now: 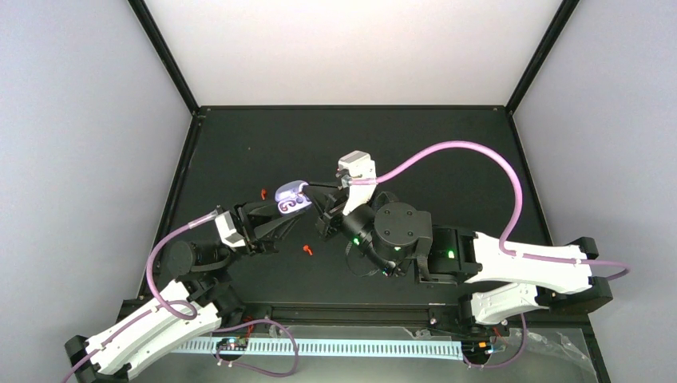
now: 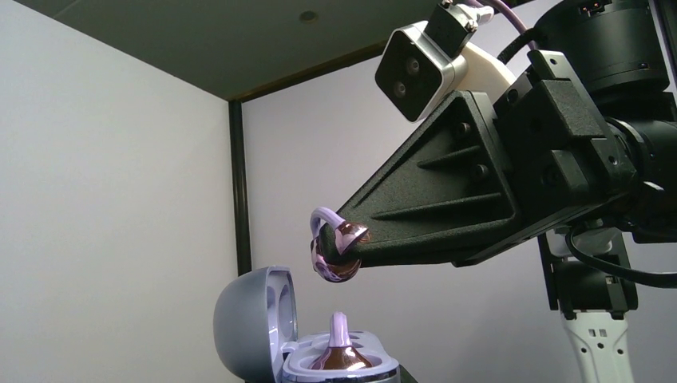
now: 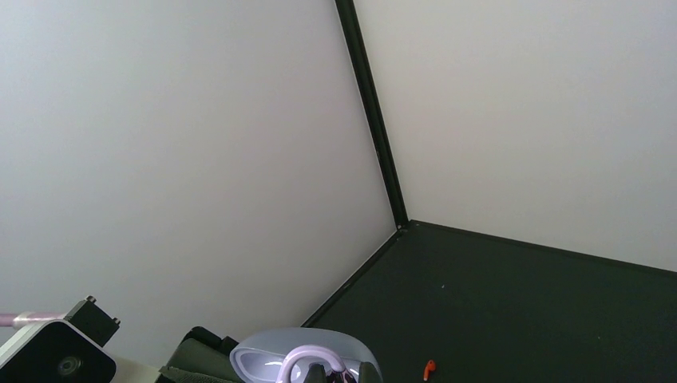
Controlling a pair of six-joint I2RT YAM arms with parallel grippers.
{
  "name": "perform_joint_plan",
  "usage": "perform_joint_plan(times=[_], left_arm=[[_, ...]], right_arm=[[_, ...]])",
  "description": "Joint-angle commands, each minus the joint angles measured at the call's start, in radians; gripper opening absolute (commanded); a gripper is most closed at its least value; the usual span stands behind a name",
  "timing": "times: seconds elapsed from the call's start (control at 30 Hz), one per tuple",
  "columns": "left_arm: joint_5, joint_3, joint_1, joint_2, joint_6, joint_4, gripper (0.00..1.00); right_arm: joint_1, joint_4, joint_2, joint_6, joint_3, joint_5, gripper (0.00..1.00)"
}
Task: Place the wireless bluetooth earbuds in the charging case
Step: Place the earbud in the charging case.
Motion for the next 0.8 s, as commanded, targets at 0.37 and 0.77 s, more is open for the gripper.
perform_joint_plan(times=[0.37, 0.77], left_arm=[[-0.009, 0.014, 0.003, -0.012, -0.008, 0.046, 0.02], [-0.037, 0.012, 0.003, -0.010, -0.033, 0.059, 0.02]], right_arm=[[-0.002, 0.004, 0.019, 0.045, -0.016, 0.017, 0.01], [-0.003, 0.003, 0.012, 0.056, -0.038, 0.069, 0.01]])
